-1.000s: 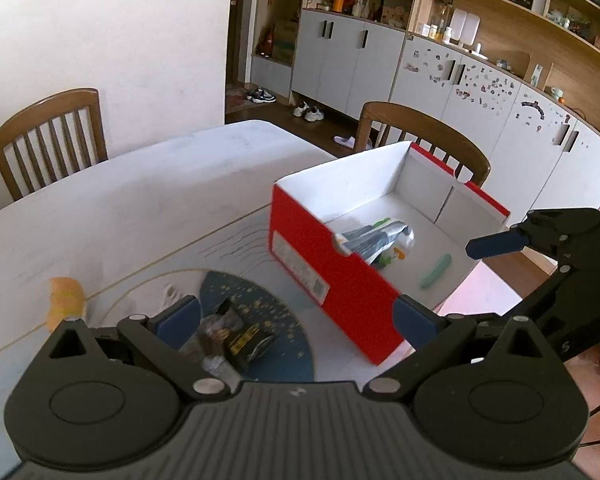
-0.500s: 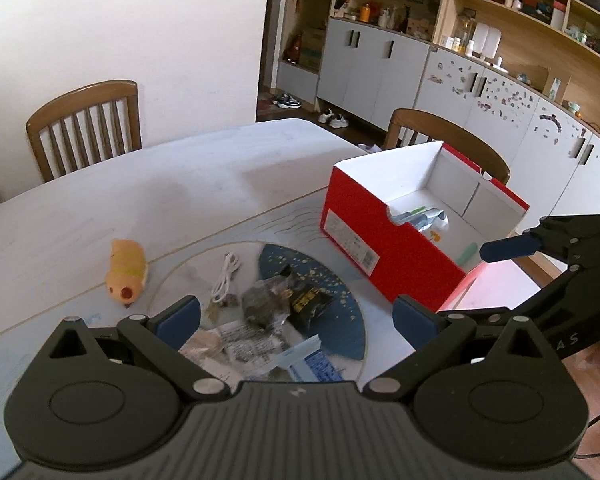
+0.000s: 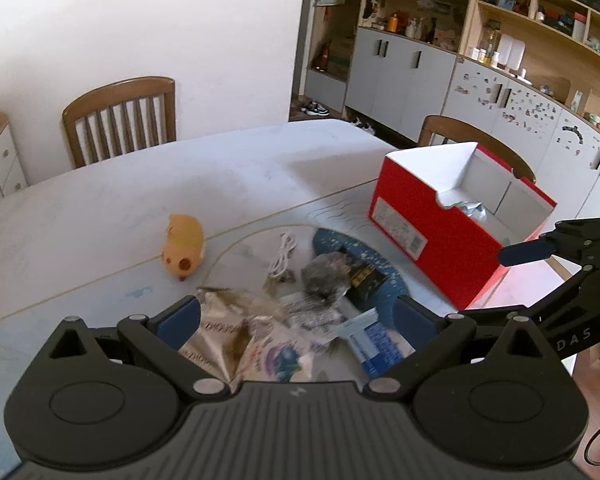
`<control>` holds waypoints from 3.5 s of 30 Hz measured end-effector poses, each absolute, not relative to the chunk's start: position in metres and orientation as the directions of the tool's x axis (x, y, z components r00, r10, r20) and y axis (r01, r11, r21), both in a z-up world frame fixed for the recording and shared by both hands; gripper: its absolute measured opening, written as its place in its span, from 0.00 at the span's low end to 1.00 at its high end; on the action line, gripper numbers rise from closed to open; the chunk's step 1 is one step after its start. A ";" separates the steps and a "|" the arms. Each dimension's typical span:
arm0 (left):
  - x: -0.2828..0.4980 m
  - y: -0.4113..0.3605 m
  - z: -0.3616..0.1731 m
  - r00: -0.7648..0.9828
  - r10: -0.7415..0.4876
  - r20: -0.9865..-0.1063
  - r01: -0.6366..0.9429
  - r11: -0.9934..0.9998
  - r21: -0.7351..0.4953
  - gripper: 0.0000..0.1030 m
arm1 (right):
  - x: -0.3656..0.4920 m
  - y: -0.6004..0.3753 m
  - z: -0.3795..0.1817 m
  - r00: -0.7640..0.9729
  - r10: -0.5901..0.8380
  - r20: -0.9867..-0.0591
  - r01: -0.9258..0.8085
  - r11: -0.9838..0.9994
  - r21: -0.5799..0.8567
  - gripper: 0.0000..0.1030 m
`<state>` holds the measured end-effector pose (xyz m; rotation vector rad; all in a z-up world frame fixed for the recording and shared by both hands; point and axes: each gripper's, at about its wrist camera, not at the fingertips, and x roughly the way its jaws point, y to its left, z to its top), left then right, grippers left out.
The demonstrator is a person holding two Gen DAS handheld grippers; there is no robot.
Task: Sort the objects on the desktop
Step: 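Withdraw the left gripper from the box back over the turntable, then grasp the blueberry-print bag with the left gripper while the right gripper grasps the blue bar packet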
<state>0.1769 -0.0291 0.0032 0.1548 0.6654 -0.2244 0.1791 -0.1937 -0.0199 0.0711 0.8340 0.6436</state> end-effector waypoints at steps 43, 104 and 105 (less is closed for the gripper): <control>0.201 -0.022 -0.079 0.750 -0.159 -0.641 0.355 0.916 0.188 0.94 | 0.177 -0.119 -0.090 0.396 0.547 -0.737 -0.548 0.785 0.288 0.85; 0.192 -0.042 -0.092 0.776 -0.129 -0.618 0.412 0.845 0.341 0.50 | 0.185 -0.130 -0.094 0.445 0.510 -0.736 -0.522 0.816 0.250 0.34; 0.192 -0.042 -0.092 0.776 -0.128 -0.617 0.413 0.843 0.344 0.50 | 0.184 -0.130 -0.094 0.442 0.510 -0.738 -0.523 0.815 0.249 0.34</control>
